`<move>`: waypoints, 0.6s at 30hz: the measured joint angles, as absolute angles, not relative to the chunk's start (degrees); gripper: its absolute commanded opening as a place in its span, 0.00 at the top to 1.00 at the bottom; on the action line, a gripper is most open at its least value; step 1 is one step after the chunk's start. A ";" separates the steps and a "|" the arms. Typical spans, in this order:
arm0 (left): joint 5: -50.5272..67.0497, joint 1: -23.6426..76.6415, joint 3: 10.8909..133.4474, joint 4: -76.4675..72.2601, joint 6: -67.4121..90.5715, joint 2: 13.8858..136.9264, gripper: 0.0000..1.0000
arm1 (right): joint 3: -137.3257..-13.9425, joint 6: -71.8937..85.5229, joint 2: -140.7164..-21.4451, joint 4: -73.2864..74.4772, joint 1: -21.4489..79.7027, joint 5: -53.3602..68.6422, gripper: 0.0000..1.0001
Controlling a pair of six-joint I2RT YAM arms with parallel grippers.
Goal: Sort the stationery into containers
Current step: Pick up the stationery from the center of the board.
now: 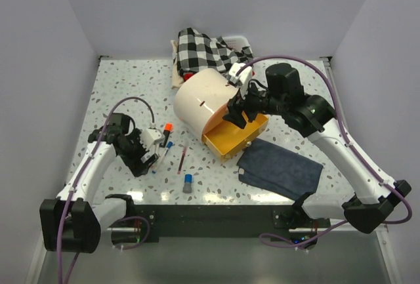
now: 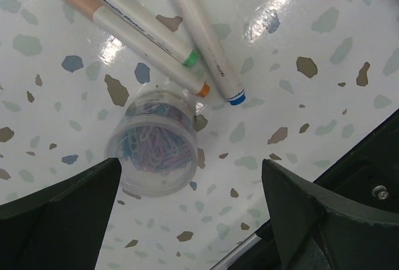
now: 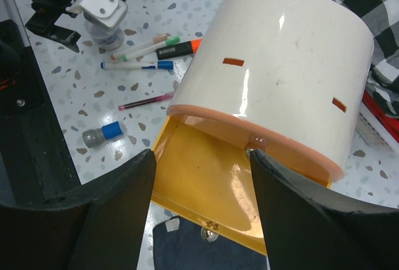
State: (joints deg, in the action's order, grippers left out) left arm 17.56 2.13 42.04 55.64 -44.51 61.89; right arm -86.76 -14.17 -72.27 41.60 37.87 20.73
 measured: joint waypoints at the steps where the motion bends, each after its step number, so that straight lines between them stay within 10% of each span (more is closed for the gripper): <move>1: 17.17 2.52 41.89 55.16 -43.70 62.22 0.00 | -86.76 -14.17 -72.27 41.47 37.87 20.51 0.34; 13: 10.41 2.76 41.89 49.19 -39.99 66.89 0.00 | -85.54 -14.00 -71.31 40.25 37.87 20.43 0.34; 18: 9.78 2.76 41.89 48.86 -40.01 66.98 0.16 | -85.06 -14.00 -70.72 39.99 37.87 20.14 0.34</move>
